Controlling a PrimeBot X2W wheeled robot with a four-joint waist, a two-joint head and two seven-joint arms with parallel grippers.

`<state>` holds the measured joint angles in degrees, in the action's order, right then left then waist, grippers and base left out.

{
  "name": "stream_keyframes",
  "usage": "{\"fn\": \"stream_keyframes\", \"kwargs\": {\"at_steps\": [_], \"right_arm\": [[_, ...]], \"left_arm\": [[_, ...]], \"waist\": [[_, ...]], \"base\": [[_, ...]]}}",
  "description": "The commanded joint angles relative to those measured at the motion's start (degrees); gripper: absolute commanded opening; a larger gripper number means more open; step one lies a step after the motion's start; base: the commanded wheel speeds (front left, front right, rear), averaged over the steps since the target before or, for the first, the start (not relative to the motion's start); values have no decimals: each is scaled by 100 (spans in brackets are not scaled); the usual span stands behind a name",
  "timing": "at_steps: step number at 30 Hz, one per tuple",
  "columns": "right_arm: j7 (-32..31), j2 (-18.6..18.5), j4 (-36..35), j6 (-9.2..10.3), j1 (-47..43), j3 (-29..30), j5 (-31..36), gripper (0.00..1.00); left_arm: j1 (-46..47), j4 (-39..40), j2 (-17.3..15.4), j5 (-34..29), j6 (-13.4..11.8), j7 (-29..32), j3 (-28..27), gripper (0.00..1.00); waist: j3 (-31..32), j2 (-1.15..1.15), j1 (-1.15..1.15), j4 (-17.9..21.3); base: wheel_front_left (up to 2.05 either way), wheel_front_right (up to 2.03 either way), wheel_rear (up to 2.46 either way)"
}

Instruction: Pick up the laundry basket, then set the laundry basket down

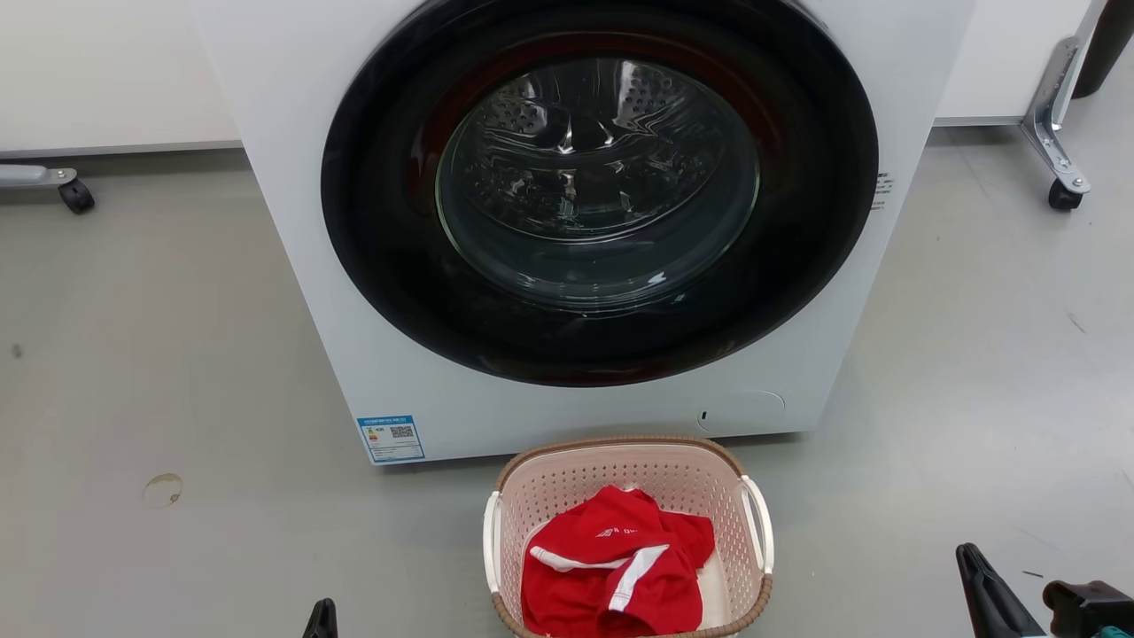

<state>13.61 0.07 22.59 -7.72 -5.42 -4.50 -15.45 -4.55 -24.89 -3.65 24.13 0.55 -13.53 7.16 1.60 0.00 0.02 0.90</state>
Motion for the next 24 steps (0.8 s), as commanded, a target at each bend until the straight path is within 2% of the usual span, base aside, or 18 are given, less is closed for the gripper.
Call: {"fn": "stream_keyframes", "kwargs": {"at_steps": [1,4,24], "right_arm": [[-31,-143,-155,1,172,62,-142,0],[-98,-148,-176,2,207,96,-398,0],[-434,-174,-293,6,379,274,-1676,0]], "left_arm": [[140,162,-41,132,37,37,-62,0],[169,193,-37,360,59,100,-102,0],[328,352,-17,1494,171,429,-319,0]], "waist": [[0,0,10,-2],[-16,0,-1,-5],[-47,0,-2,-20]], "base": [[0,0,0],[0,0,0],[0,0,0]]}}
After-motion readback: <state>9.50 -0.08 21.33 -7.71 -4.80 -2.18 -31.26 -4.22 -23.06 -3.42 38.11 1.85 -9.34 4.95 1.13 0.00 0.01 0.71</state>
